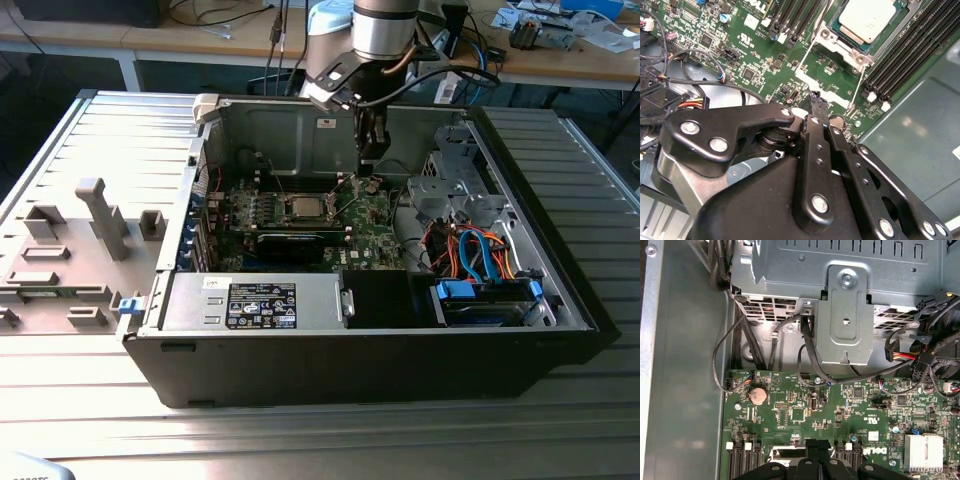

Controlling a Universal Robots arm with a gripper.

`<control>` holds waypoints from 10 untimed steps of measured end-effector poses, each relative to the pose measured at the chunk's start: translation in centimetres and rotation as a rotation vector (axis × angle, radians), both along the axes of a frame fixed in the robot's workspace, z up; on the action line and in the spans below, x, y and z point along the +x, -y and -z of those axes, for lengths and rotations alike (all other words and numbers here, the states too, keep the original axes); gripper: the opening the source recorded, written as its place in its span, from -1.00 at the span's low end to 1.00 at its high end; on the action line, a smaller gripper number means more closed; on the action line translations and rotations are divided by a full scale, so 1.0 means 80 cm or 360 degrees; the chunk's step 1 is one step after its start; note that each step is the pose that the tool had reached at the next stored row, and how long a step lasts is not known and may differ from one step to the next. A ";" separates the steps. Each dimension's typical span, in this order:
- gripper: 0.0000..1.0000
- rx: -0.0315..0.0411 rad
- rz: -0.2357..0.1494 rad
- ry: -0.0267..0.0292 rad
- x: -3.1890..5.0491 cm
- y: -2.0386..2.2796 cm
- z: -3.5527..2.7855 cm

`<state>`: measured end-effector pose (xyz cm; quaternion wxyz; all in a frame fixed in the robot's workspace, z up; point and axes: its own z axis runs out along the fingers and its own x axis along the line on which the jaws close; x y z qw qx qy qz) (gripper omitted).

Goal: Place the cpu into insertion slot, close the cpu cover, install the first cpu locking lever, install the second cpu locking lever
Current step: 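Close the cpu cover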

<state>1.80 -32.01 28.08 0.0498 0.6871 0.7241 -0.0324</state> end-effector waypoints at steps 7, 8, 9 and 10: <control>-0.79 0.0000 0.0000 0.00001 0.002 -0.0004 0.0002; -0.79 0.0000 0.0000 0.00001 0.002 -0.0005 0.0002; -0.79 0.0000 0.0000 0.00000 0.002 -0.0006 0.0002; -0.79 0.0000 0.0000 0.00000 0.002 -0.0007 0.0002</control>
